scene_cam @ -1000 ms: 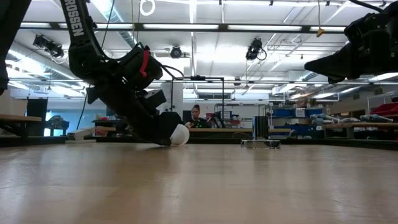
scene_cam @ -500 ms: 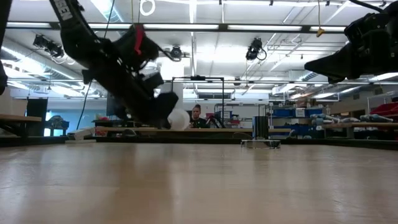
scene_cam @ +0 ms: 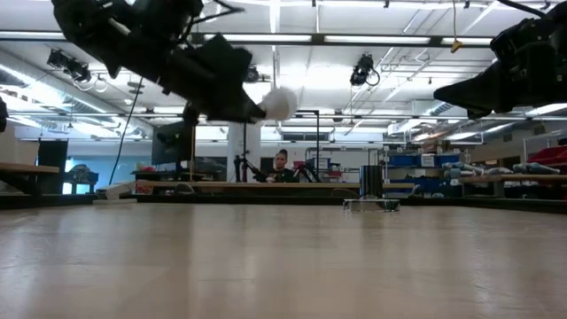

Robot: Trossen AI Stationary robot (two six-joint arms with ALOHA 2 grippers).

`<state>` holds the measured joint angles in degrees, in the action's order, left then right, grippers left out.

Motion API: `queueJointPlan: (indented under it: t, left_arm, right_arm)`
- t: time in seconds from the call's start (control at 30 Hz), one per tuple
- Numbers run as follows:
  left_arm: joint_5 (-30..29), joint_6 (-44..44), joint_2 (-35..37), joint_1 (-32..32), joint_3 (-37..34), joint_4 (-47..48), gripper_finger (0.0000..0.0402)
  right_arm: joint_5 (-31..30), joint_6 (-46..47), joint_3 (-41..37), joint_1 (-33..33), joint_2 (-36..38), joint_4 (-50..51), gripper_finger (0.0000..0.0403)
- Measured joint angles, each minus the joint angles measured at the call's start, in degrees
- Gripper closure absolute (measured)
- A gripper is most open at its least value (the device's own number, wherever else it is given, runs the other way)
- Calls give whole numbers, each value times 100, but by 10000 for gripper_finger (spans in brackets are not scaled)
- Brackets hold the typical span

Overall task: Screw lightbulb
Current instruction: Insert the white lightbulb into the silver lamp

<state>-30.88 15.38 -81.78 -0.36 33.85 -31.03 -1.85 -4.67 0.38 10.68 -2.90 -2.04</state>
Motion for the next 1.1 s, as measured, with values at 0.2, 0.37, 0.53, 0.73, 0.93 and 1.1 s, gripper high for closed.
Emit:
queueJointPlan:
  t: [0.2, 0.37, 0.53, 0.73, 0.93, 1.1]
  left_arm:
    - [687, -236, 24, -77, 2, -576, 302]
    - [1080, -451, 24, -84, 2, -939, 302]
    - [1287, -615, 24, -84, 2, -1145, 302]
    - [1470, -679, 22, -84, 2, -1173, 302]
    - [1546, -877, 22, -81, 2, -1309, 302]
    - [1692, -955, 22, -81, 2, -1583, 302]
  right_arm:
    - [0, 0, 0, 1, 2, -1, 351]
    - [0, 0, 0, 1, 0, -2, 351]
    - [0, 0, 0, 1, 0, -276, 351]
    - [0, 0, -2, 1, 2, -1266, 351]
    - [0, 4, -2, -1, 2, -2004, 351]
    - [1, 839, -1, -8, -23, -2217, 351]
